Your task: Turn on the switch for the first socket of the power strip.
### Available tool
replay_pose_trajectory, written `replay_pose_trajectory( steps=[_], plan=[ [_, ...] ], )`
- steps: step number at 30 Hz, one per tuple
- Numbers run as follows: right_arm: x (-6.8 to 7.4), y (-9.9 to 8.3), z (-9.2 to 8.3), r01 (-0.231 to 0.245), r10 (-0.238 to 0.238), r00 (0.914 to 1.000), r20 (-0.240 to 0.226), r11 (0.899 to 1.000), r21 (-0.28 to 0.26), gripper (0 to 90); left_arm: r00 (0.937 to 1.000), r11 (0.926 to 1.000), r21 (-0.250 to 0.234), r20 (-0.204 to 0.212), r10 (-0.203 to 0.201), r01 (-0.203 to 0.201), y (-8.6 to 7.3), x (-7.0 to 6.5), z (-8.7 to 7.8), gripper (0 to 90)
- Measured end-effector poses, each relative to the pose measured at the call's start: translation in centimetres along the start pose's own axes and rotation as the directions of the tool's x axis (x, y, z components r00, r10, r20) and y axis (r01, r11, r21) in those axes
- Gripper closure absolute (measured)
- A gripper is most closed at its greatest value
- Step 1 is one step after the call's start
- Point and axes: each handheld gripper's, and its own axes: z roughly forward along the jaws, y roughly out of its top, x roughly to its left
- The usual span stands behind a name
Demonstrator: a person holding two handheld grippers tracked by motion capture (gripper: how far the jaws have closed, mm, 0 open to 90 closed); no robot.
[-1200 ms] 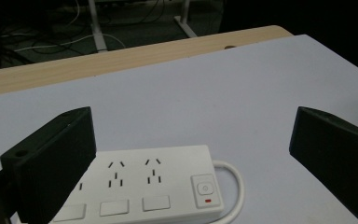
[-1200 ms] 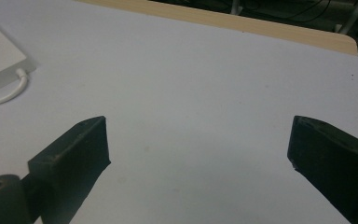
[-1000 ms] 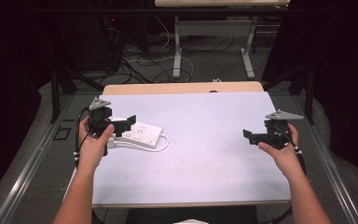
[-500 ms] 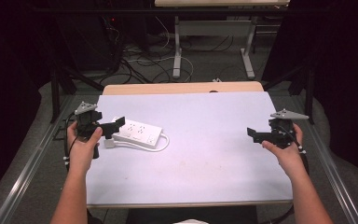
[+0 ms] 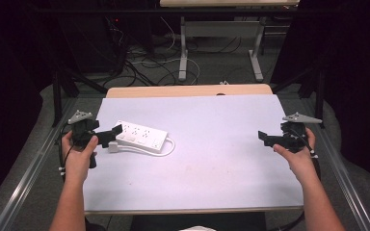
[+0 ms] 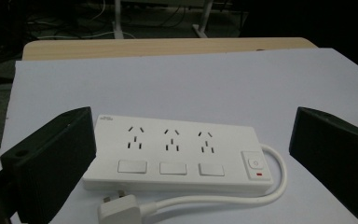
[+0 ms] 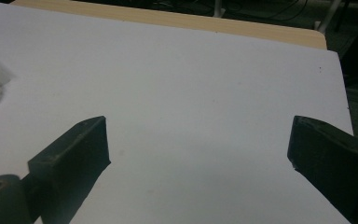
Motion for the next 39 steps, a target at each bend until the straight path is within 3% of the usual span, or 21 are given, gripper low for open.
replay_pose_trajectory(
  steps=[9,25,29,37,39],
  plan=[
    [-0.6,-0.2,0.0,-0.023,0.023,0.9997,0.014,1.0,-0.006,4.8,0.9996,0.9997,0.023,-0.027,-0.001,0.001,-1.1,0.9,0.5,0.3],
    [-1.5,-0.9,0.5,-0.046,0.046,0.9981,0.041,0.999,0.003,4.8,0.9969,0.9979,0.038,-0.061,-0.05,0.053,-2.3,2.3,1.1,0.3],
    [-1.7,-1.1,0.6,-0.045,0.045,0.9981,0.042,0.999,0.008,4.8,0.9958,0.998,0.04,-0.078,-0.047,0.05,-2.5,2.3,1.3,0.3],
    [-1.8,-1.3,0.8,-0.049,0.047,0.9979,0.045,0.998,0.035,4.8,0.9952,0.9962,0.061,-0.08,-0.057,0.062,-2.9,2.6,1.5,0.3],
    [-1.7,-1.4,1.0,-0.054,0.053,0.9977,0.041,0.998,0.019,4.8,0.9951,0.9964,0.058,-0.08,-0.058,0.063,-2.9,2.7,1.6,0.3]
  ],
)
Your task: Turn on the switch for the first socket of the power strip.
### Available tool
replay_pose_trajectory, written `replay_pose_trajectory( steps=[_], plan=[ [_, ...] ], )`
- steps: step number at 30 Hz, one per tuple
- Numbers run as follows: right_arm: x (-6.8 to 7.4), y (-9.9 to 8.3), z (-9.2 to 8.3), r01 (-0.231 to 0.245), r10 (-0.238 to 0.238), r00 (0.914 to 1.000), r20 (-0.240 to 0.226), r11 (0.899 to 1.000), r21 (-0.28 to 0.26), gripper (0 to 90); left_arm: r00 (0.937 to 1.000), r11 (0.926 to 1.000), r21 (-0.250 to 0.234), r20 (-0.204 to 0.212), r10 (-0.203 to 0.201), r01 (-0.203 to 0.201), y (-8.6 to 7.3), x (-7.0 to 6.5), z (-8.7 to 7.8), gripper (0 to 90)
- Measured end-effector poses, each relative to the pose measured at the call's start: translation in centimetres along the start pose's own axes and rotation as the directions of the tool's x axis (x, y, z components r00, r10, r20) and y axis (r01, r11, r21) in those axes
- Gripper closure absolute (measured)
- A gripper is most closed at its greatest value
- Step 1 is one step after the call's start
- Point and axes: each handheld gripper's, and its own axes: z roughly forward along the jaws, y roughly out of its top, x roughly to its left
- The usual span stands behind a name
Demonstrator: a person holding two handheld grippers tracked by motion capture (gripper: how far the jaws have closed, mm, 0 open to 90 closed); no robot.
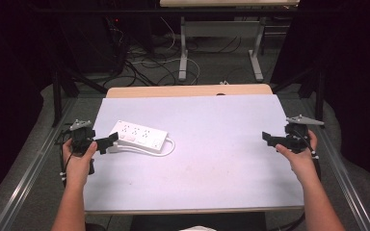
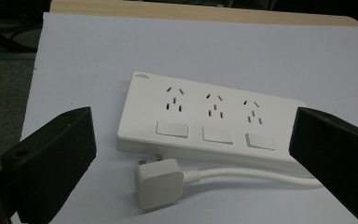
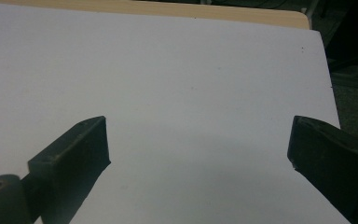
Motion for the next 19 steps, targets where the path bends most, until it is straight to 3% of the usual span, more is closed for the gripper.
replay_pose_trajectory(
  steps=[19],
  plan=[
    [-0.05,-0.08,0.06,-0.002,0.002,1.0,0.003,1.0,0.001,4.8,0.9999,0.9999,0.009,-0.009,-0.005,0.005,-0.14,0.15,0.28,0.3]
  ],
)
